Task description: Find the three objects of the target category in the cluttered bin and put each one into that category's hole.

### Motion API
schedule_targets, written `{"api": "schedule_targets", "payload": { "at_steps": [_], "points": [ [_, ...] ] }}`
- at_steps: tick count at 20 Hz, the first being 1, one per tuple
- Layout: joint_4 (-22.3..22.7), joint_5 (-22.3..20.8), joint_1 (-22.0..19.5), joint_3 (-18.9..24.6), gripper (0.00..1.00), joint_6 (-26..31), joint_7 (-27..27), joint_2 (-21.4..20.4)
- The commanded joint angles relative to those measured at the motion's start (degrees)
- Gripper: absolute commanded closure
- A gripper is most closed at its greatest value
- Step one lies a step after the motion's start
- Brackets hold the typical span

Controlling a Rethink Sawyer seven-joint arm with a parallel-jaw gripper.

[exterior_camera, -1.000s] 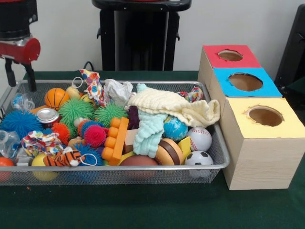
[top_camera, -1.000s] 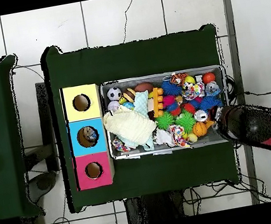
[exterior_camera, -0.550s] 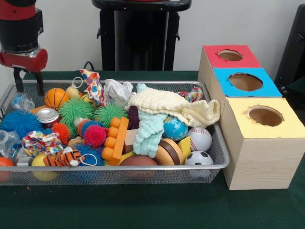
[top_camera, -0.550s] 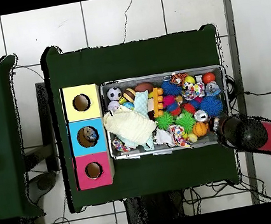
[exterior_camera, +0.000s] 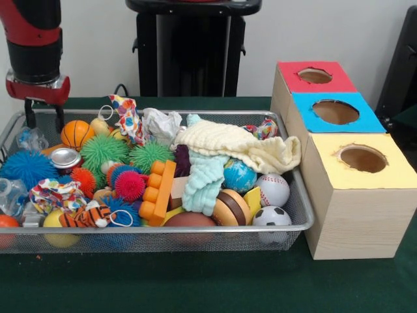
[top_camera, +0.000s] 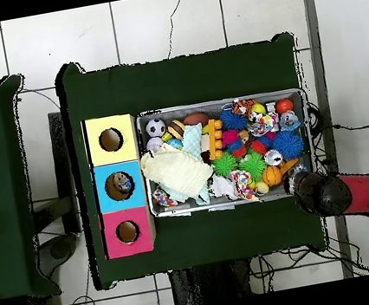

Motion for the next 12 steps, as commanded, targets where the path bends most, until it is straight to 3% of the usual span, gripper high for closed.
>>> {"api": "schedule_targets", "payload": {
  "at_steps": [1, 4, 8, 12],
  "points": [
    [-4.86, -7.31, 0.78, 2.63, 0.0, -7.01, -4.89, 8.15],
    [-7.09, -10.46, 4.35, -0.22, 0.0, -9.83, -0.78, 7.94],
    [-8.6, -13.75, 8.52, -3.33, 0.0, -11.81, 2.76, 3.63],
    [-8.33, -12.29, 9.17, -3.58, 0.0, -10.6, 2.9, -0.43]
  ]
}}
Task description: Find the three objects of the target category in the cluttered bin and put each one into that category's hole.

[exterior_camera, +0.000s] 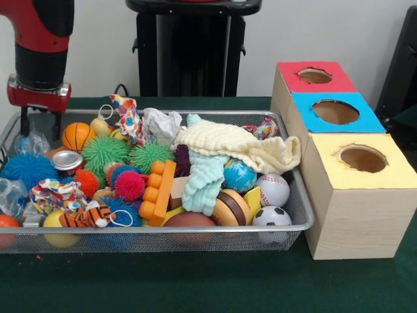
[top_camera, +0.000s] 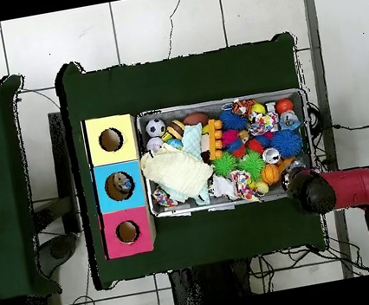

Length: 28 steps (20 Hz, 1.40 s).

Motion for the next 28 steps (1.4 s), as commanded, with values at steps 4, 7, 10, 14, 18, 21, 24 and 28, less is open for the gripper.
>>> {"api": "schedule_targets", "payload": {
  "at_steps": [4, 7, 10, 14, 18, 21, 24, 28],
  "points": [
    [-6.12, -4.11, 4.19, -2.37, 0.0, -8.35, 4.95, 0.04],
    [-5.53, -1.92, 3.35, -2.07, 0.0, -7.23, 3.77, 1.15],
    [-4.9, 0.77, 1.57, 0.22, 1.0, -5.94, 1.71, 2.25],
    [-4.08, 5.33, -0.4, 3.28, 1.0, -1.35, -0.61, 4.52],
    [-1.56, 8.47, 0.72, 3.02, 1.0, 2.08, -1.25, 1.5],
    [1.33, 11.15, 1.18, 2.93, 1.0, 5.5, -2.3, -2.21],
    [2.8, 12.99, 0.37, 3.36, 0.0, 6.97, -3.09, -2.18],
    [3.04, 13.43, 0.16, 3.41, 0.0, 5.18, -2.18, -1.51]
  ]
}}
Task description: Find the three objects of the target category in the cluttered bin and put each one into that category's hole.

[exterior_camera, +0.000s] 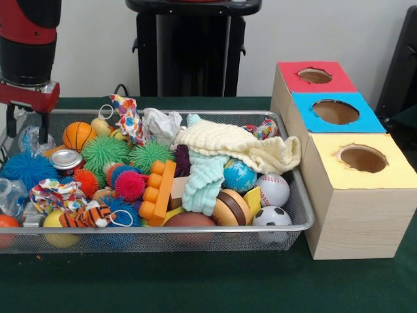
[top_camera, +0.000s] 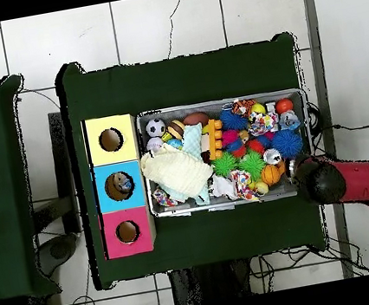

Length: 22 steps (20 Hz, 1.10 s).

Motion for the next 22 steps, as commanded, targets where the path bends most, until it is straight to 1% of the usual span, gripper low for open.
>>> {"api": "schedule_targets", "payload": {
  "at_steps": [1, 5, 8, 10, 12, 16, 20, 22],
  "points": [
    [4.35, 3.08, 0.06, 4.41, 0.0, 5.57, -2.02, 0.33],
    [4.53, 2.59, -0.62, 4.33, 0.0, 3.31, -1.79, 1.86],
    [4.53, 1.31, -1.05, 3.63, 0.0, 0.66, -0.63, 5.56],
    [3.47, 0.33, -0.84, 2.86, 0.0, -0.89, 0.29, 8.25],
    [3.11, -0.65, -0.27, 1.65, 0.0, -2.1, 1.38, 9.82],
    [2.69, -2.32, 2.16, -2.52, 0.0, -2.97, 4.18, 12.08],
    [1.21, -3.9, 4.44, -6.52, 0.0, -5.4, 5.45, 15.26],
    [0.34, -4.18, 5.9, -8.38, 0.0, -6.19, 5.92, 16.1]
  ]
}}
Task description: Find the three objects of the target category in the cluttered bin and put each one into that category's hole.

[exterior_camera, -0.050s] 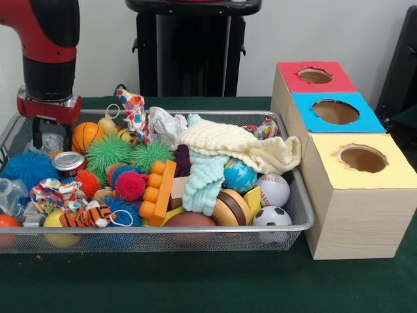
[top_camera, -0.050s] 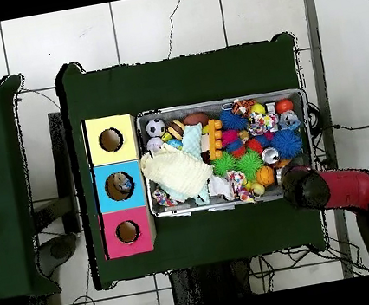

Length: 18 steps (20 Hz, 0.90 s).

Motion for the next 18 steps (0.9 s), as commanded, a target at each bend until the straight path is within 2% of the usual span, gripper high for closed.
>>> {"api": "schedule_targets", "payload": {
  "at_steps": [1, 3, 4, 18],
  "points": [
    [-0.99, -5.28, 4.12, -5.45, 0.0, -1.36, 6.15, 11.32],
    [-1.58, -4.65, 5.23, -6.78, 0.0, -1.48, 5.69, 11.75],
    [-1.76, -3.98, 5.7, -7.42, 1.0, -1.35, 5.24, 11.92],
    [-0.62, 0.15, 6.66, -7.3, 1.0, 2.06, 4.04, 10.16]
  ]
}}
